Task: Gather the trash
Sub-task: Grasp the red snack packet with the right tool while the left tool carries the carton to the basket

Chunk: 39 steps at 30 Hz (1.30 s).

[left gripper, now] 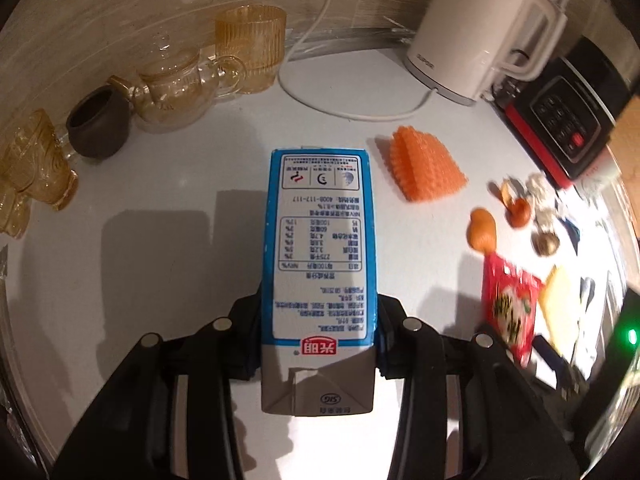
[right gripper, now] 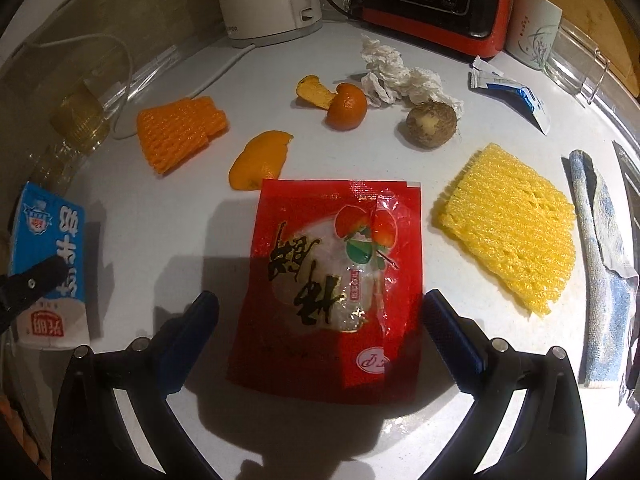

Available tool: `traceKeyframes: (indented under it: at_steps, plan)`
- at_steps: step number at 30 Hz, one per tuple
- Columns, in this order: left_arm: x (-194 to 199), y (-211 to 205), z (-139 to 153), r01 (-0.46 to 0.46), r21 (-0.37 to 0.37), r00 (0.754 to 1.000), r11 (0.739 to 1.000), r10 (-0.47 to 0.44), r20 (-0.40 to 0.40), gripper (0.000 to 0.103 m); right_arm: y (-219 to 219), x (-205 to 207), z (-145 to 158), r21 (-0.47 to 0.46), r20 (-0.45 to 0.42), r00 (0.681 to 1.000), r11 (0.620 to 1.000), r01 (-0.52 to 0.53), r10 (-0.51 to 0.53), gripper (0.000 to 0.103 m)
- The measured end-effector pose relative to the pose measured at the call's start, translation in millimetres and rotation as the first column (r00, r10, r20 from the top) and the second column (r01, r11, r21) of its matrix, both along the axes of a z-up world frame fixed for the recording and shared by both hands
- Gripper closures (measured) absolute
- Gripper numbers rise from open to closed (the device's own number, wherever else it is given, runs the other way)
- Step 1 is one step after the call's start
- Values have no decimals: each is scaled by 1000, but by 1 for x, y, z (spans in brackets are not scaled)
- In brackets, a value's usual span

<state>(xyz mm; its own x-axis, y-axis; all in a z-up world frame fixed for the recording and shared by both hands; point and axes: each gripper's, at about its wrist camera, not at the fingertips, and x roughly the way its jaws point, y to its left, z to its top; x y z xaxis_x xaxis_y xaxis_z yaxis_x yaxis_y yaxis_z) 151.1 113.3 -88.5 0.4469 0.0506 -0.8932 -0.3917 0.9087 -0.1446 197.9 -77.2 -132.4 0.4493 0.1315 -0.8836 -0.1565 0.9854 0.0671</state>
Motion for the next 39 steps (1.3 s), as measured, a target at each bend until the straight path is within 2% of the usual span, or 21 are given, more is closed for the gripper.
traceKeyframes:
  at_steps: [2,4,6,8,11,16,21,26,28,32,39]
  plan:
    - [-6,-2,-1,28,7,1000,1000,-28,3,63,7,-1,-2,-40,17,1000,999,-17,18,6]
    - [-12,-4,-1,57,8,998,998,-57,7,63,10,-4,0,-70,43,998,997,-36,40,17]
    - [-18,-4,-2,87,-18,996,996,-87,9,63,8,-7,3,-70,58,997,997,-44,49,40]
    - [-24,-3,0,108,-42,994,993,-107,17,63,6,-9,6,-70,65,996,996,-59,64,57]
    - [-31,-8,3,131,-17,991,991,-130,34,63,-1,-12,8,-45,60,996,997,-65,68,67]
    - [-42,-19,16,200,-6,977,980,-199,75,63,-20,-22,24,52,72,995,996,-73,69,69]
    - [-67,-46,39,310,12,943,951,-309,124,63,-54,-57,61,116,129,988,988,-102,87,69]
    - [-109,-91,64,408,31,897,912,-407,170,63,-101,-113,90,85,203,973,988,-132,112,69]
    - [-126,-111,71,454,19,875,891,-449,181,63,-125,-139,95,82,212,972,989,-123,103,69]
    - [-157,-159,73,560,10,815,828,-553,173,63,-170,-184,93,91,205,976,991,-96,76,68]
    - [-205,-243,44,691,1,719,723,-688,98,63,-232,-249,75,98,158,986,993,-65,49,68]
